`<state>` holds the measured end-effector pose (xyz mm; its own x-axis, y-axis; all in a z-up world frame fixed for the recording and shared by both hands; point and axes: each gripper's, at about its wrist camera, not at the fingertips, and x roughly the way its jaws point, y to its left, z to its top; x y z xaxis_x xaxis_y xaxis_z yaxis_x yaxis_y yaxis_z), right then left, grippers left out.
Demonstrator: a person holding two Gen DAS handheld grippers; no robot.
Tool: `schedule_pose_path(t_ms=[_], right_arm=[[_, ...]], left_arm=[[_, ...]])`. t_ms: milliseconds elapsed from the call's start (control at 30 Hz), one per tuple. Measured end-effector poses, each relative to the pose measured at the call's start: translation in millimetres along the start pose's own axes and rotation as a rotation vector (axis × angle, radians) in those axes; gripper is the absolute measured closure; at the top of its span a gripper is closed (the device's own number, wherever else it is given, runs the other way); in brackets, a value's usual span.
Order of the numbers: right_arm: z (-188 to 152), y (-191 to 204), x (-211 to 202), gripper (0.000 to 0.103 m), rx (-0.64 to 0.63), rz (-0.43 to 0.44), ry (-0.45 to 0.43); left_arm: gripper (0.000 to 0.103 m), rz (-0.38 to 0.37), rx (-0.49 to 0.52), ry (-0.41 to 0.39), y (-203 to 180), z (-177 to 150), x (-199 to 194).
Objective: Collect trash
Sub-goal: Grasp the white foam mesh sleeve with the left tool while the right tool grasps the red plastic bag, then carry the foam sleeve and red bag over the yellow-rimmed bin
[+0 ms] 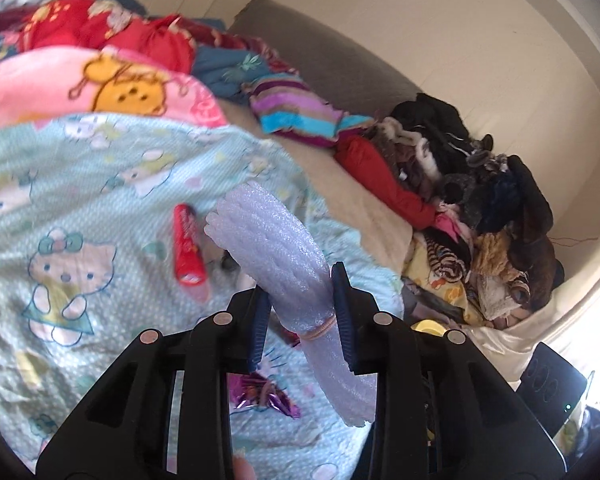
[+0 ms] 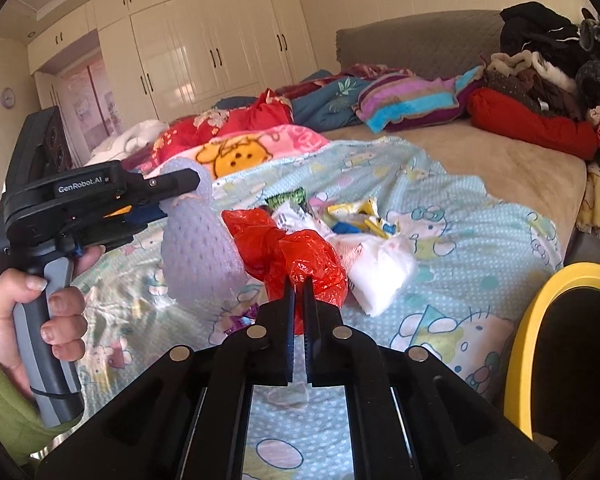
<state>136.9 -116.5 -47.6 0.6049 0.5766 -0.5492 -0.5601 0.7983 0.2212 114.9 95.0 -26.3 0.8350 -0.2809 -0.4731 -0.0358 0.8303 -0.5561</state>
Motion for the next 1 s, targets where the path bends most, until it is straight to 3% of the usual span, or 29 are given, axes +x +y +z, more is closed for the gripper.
schedule_pose_path(t_ms=[600, 1000], right_arm=[[14, -15, -49, 0.099, 0.038, -0.066, -0.128], [11, -48, -90, 0.099, 0.099, -0.149, -0.175]], left_arm=[[0.08, -0.091, 0.168, -0.045, -66, 0, -24], [0.08, -0.107, 0.294, 0.008, -109, -24, -12]])
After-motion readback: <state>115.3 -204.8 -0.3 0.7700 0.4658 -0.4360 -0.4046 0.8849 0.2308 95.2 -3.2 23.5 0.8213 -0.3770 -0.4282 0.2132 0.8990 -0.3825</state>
